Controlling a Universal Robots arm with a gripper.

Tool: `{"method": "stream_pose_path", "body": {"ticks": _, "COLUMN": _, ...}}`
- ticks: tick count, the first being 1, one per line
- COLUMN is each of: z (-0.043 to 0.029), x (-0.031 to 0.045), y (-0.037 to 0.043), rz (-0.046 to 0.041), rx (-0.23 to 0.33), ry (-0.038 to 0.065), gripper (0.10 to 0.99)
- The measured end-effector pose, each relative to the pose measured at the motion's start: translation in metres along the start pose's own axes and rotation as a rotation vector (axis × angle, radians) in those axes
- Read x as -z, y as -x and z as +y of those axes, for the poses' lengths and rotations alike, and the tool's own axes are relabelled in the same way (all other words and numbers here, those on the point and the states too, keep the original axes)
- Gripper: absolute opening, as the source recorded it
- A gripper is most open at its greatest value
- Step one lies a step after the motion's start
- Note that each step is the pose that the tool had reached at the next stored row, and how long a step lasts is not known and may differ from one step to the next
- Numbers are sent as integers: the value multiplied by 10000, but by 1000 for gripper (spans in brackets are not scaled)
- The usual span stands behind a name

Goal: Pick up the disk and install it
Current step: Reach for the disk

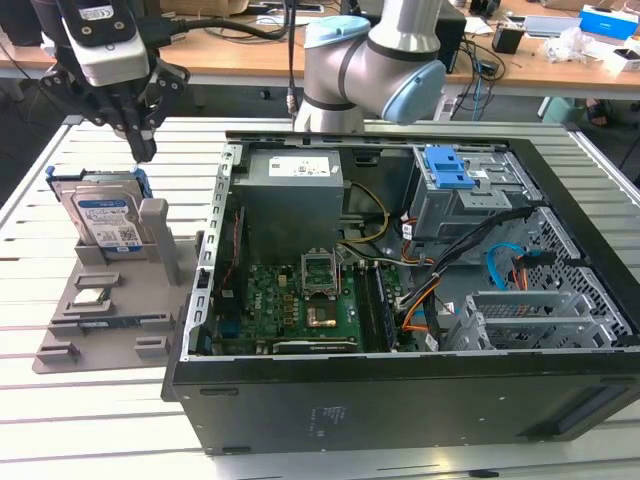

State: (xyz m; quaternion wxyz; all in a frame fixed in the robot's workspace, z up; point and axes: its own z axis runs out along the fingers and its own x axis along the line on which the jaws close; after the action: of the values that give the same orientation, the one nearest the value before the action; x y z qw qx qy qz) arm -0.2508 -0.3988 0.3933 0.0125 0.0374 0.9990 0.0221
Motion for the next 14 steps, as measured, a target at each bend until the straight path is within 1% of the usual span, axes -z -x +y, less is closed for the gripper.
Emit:
{"method": "stream_pose_path", "body": {"ticks": 2, "z": -2, "x": 0, "y": -24, "rz": -1, "rx": 0, "ry": 1, "gripper": 102}}
{"method": "stream_pose_path", "body": {"ticks": 4, "z": -5, "x": 1, "y": -67, "rz": 0, "rx": 0, "ry": 1, "gripper": 102}}
{"method": "stream_pose_path", "body": {"ticks": 8, "z": -8, "x": 3, "y": -111, "rz": 0, "rx": 0, "ry": 0, "gripper": 102}}
{"method": "stream_pose_path", "body": {"ticks": 13, "z": -16, "x": 5, "y": -210, "rz": -1, "rx": 0, "ry": 0, "gripper": 102}}
{"method": "stream_pose_path", "body": {"ticks": 14, "z": -16, "x": 6, "y": -220, "rz": 0, "rx": 0, "ry": 0, "gripper": 102}}
